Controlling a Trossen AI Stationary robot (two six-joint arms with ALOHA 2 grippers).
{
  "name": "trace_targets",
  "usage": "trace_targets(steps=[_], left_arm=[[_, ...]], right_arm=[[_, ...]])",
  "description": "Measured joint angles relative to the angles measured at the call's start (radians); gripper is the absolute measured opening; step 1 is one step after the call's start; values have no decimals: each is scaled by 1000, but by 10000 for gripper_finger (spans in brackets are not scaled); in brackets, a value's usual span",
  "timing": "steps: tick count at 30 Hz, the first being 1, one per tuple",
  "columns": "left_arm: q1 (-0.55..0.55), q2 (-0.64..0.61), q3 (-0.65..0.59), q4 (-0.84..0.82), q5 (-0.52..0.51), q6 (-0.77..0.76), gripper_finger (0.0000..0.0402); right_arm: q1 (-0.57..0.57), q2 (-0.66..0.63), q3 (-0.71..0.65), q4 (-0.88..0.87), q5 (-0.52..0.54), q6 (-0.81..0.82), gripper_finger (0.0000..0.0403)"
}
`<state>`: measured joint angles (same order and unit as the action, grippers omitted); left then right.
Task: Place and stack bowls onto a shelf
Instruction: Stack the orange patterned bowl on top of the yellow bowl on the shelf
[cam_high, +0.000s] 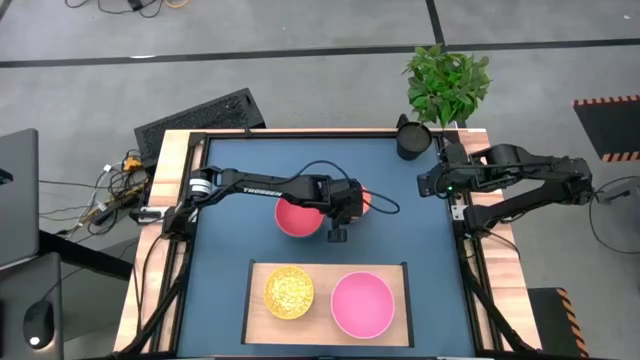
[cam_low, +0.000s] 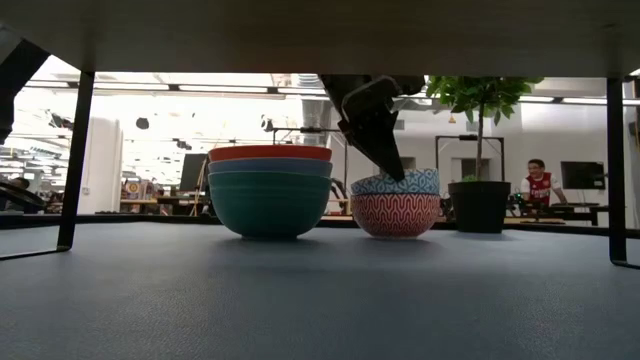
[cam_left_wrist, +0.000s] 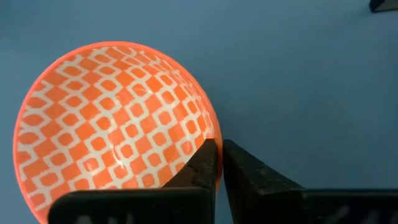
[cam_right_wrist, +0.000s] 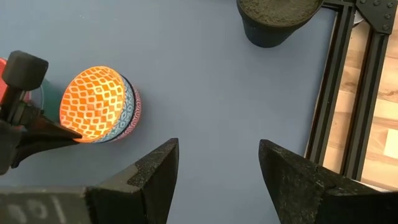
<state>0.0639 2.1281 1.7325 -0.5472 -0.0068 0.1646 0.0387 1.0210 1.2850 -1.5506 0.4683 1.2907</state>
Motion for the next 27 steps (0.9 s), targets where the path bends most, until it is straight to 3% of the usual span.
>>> trace_targets(steps=[10, 21, 27], left_arm=[[0, 0, 0, -3, -18, -27, 5], [2, 0, -1, -11, -24, -13, 98], [3, 0, -1, -10, -27, -8, 106]], right_arm=[[0, 0, 0, 27, -4, 0, 249], [0, 0, 0, 26, -15, -5, 249], [0, 0, 0, 26, -15, -8, 249]])
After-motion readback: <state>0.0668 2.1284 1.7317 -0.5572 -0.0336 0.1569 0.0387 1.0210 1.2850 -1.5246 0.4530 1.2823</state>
